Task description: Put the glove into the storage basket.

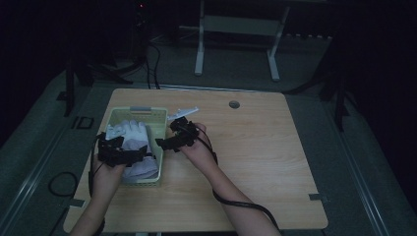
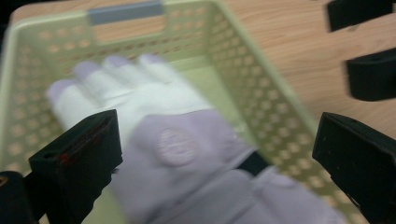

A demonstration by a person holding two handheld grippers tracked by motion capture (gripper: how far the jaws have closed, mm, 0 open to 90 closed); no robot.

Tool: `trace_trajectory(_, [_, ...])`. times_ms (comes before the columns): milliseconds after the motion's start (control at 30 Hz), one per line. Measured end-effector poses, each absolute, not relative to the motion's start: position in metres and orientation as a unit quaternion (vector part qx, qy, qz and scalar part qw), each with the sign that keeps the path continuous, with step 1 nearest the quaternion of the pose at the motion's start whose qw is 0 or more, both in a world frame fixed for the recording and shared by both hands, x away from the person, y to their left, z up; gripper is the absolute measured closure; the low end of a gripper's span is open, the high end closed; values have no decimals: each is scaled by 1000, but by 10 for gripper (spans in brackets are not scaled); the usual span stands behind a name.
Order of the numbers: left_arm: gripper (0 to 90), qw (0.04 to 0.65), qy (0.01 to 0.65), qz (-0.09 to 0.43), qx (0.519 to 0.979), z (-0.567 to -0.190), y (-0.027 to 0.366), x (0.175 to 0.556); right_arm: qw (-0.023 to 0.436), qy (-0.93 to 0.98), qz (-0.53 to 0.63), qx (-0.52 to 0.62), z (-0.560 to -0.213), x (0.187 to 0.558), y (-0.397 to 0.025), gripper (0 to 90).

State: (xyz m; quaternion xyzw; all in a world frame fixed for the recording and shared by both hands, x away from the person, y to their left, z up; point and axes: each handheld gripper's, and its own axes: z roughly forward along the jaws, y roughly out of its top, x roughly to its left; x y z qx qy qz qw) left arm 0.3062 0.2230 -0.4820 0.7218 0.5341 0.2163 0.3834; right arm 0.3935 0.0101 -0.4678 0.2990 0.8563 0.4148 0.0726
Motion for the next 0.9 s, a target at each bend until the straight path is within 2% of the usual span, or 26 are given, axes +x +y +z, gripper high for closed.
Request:
trace_trajectory(500, [17,427,460,198,753,-472,155,285,104,857,411,292,-465,381,-54,146])
trace_trajectory(900, [17,439,413,172,779,-475,111,272,111,852,410,307,-486,373,-108,146])
